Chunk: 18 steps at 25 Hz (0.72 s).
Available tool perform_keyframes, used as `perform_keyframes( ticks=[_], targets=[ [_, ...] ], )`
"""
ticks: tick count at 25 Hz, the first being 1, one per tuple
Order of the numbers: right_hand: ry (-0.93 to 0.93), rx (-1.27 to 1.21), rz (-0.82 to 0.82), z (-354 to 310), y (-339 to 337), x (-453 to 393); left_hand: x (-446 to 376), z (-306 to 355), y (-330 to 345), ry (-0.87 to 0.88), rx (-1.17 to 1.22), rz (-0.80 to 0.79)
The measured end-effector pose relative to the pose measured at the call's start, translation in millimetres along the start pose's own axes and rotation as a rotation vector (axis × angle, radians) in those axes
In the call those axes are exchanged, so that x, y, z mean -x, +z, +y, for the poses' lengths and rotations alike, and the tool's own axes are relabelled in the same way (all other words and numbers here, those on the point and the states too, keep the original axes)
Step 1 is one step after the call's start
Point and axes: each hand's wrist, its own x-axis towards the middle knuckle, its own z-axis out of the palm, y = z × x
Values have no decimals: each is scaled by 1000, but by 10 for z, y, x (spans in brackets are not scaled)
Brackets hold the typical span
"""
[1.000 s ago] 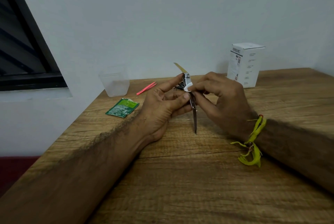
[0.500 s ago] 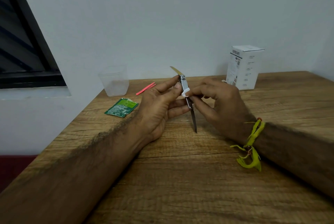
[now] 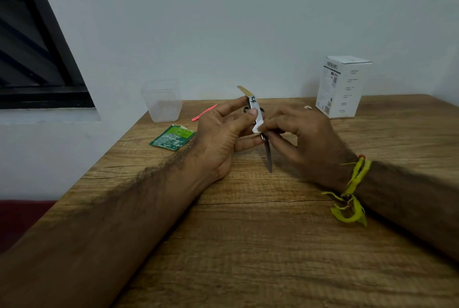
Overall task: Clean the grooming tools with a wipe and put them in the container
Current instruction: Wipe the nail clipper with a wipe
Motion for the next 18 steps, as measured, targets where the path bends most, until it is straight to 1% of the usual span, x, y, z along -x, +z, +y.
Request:
perform_keyframes(
  ticks=[5,8,11,15,18],
  targets=[
    [-26,59,-44,5,23,2,-2,-2,4,29,-44,66],
    [7,19,-38,27,2,0,3,4,7,53,-75,82],
    [-29,51,-80,38,13,8,-10,-19,25,70,-113,115],
    [-17,34,-80,49,25,1,-16,-24,23,84,-152,119],
    [3,18,-80,36,30,-9,-14,-30,11,80,-137,119]
  ],
)
